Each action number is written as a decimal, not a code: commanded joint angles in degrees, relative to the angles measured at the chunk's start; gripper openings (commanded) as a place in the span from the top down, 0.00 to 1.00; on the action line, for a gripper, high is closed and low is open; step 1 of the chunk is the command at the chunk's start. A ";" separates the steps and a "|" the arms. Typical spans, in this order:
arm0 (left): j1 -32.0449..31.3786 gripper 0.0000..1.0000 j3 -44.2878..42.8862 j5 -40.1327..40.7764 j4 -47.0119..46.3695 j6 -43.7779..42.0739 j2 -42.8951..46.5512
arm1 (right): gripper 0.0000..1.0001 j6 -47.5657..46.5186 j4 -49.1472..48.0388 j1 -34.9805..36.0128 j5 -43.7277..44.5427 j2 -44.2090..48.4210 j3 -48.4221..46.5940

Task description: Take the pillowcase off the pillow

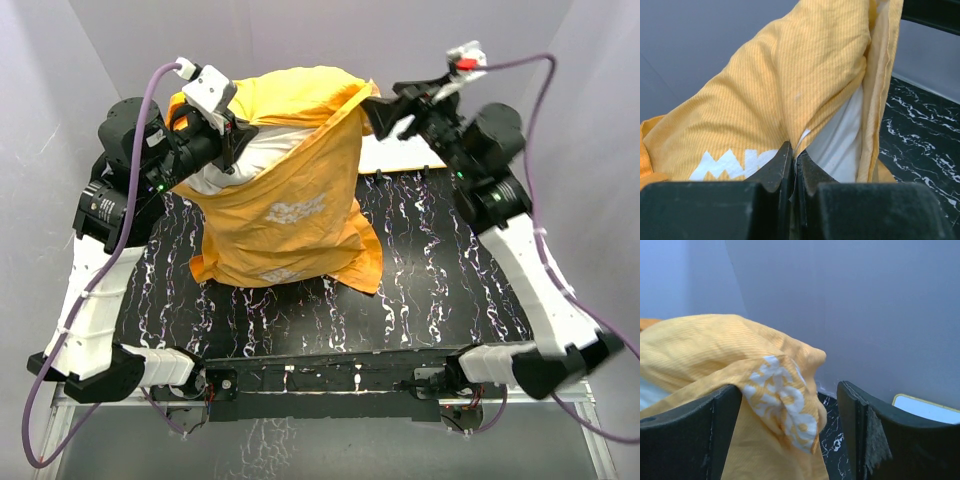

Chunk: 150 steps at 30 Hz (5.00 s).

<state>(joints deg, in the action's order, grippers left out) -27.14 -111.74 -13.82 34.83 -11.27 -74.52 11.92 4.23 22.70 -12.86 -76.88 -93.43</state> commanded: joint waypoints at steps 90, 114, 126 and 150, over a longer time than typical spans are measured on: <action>-0.02 0.40 -6.03 -1.00 -3.58 -16.91 -3.61 | 0.92 -18.91 -14.95 25.29 -8.52 -1.74 15.75; -0.11 0.63 -1.45 16.26 -37.32 -22.84 -6.65 | 0.92 -16.11 -13.45 26.74 -11.16 2.53 26.08; 0.21 0.60 7.10 19.07 -16.52 -17.75 -7.03 | 0.92 -12.72 -13.12 26.73 -12.03 13.55 31.99; 1.03 0.51 0.74 -5.79 6.04 1.48 -12.80 | 0.02 -41.96 41.71 27.06 -23.66 -4.01 -17.23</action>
<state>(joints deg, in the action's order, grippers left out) -26.37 -109.91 -19.77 37.36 -10.83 -86.83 -22.35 29.65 49.15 -33.36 -74.76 -106.32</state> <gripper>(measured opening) 0.490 0.983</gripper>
